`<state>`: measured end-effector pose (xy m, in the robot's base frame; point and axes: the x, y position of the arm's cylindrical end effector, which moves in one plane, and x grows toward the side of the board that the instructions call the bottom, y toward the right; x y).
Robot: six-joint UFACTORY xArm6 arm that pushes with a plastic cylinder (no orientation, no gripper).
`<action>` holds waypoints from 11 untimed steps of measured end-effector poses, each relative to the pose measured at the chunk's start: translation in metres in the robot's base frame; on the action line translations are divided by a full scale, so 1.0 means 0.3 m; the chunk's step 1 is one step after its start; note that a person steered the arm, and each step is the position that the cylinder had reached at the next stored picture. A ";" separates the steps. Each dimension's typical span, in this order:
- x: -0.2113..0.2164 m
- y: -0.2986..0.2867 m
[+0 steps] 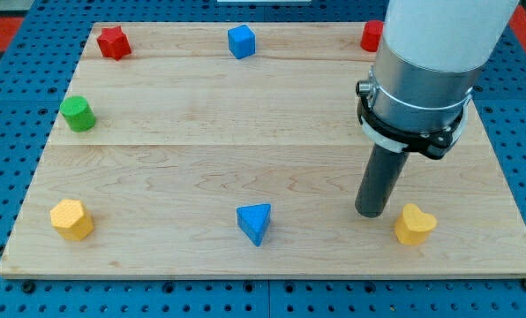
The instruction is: Place yellow heart above yellow hexagon
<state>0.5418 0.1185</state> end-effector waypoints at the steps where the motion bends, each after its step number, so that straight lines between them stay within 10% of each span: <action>1: 0.078 -0.011; 3: 0.253 0.021; 9: 0.049 0.465; 11: -0.030 0.123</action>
<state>0.5330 0.1555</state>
